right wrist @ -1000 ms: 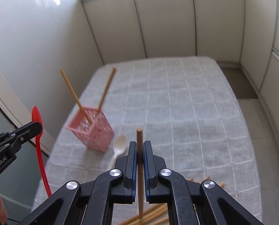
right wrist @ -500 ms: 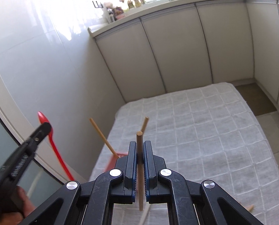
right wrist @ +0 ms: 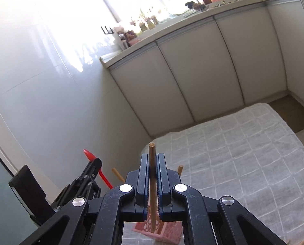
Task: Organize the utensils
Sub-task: 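Drop the red spoon and chopstick into the pink holder with both tools, then lower the left tool to the white spoon and grasp its handle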
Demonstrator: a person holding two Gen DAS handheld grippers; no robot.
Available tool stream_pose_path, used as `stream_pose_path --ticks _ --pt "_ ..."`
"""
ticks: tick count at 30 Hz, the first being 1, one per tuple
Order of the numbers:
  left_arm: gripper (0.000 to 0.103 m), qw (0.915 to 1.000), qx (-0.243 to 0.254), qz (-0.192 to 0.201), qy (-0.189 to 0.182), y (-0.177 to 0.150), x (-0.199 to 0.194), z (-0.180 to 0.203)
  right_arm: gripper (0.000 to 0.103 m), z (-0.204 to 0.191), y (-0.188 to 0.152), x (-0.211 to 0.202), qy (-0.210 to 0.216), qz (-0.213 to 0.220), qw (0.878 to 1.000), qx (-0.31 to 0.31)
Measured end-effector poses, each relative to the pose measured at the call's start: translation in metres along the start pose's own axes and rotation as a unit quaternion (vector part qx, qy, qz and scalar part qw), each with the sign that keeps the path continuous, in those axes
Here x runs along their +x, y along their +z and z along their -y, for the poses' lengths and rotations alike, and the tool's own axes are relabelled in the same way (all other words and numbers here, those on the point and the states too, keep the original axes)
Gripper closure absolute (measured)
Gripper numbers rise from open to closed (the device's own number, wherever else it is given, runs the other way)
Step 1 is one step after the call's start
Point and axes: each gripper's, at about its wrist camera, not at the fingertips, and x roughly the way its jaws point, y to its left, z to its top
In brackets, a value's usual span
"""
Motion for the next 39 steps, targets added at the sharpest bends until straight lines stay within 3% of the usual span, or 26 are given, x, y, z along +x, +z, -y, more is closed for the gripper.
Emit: stream_pose_path --ticks 12,14,18,20,23,28,34,39 --pt "0.101 0.9967 -0.006 -0.075 -0.031 -0.031 0.031 -0.007 0.097 0.008 -0.038 0.063 -0.005 -0.051 0.998 -0.03" --pt "0.097 0.9961 -0.007 -0.082 -0.032 -0.031 0.033 -0.005 0.094 0.008 -0.041 0.065 -0.002 -0.057 0.998 -0.03" --pt "0.069 0.9962 -0.018 -0.082 -0.025 -0.023 0.026 -0.008 0.082 0.012 -0.04 0.063 0.007 -0.065 0.998 -0.016" --pt "0.064 0.9961 -0.025 -0.081 -0.024 -0.02 0.023 -0.009 0.066 0.014 -0.037 0.059 0.012 -0.065 0.998 -0.008" --pt "0.054 0.9957 -0.021 -0.088 -0.019 -0.011 0.014 -0.008 0.056 0.016 -0.032 0.048 0.016 -0.059 0.998 -0.002" --pt "0.026 0.9931 -0.01 -0.117 -0.011 0.0 -0.006 -0.007 0.036 0.022 -0.022 0.02 0.012 -0.048 0.999 0.004" --pt "0.019 0.9802 -0.008 -0.198 0.003 -0.007 -0.021 -0.006 0.022 0.042 -0.02 -0.005 -0.023 -0.07 0.997 0.019" --pt "0.013 0.9669 -0.019 -0.254 -0.009 -0.018 -0.03 -0.003 0.016 0.063 -0.026 -0.019 -0.05 -0.101 0.993 0.034"
